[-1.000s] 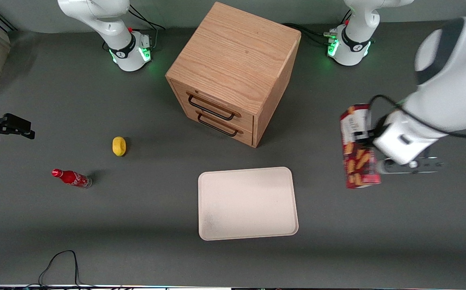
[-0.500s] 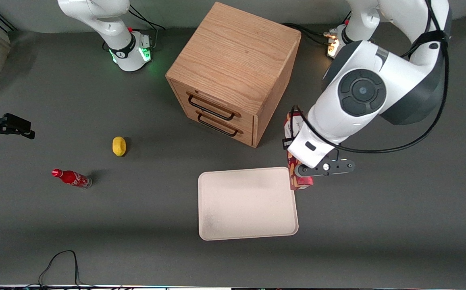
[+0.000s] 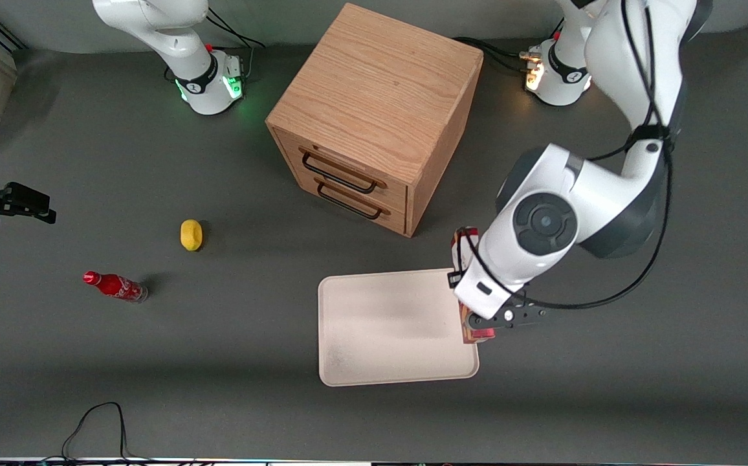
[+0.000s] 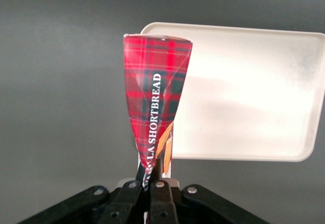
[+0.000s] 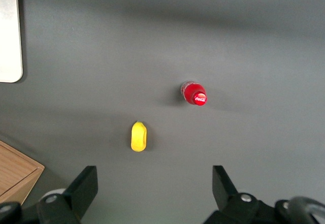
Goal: Place red cookie box on tray
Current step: 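Carry the held box over the cream tray with the left gripper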
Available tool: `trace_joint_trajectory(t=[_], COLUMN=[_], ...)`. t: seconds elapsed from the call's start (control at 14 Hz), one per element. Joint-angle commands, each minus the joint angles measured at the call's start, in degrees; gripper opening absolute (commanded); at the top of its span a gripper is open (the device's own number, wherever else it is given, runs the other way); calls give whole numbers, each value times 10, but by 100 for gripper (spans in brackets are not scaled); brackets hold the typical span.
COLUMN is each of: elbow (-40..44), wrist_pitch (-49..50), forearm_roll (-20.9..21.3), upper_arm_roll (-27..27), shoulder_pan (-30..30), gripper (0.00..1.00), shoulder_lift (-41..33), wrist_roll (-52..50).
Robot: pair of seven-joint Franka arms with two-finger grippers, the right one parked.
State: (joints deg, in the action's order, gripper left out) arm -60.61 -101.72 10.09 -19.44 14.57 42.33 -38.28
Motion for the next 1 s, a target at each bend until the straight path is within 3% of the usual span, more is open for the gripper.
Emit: trace_joint_trajectory(t=[0.0,0.43,0.93], elbow=[-29,-34,-35], wrist_pitch=[-53,-117,-146], forearm_roll=[15,26,31], upper_arm_roll=[2,22,22], shoulder_pan=[2,9,11], gripper=[0,0,0], shoulder_lift=[14,79,101], wrist_roll=[-8,-12,-14])
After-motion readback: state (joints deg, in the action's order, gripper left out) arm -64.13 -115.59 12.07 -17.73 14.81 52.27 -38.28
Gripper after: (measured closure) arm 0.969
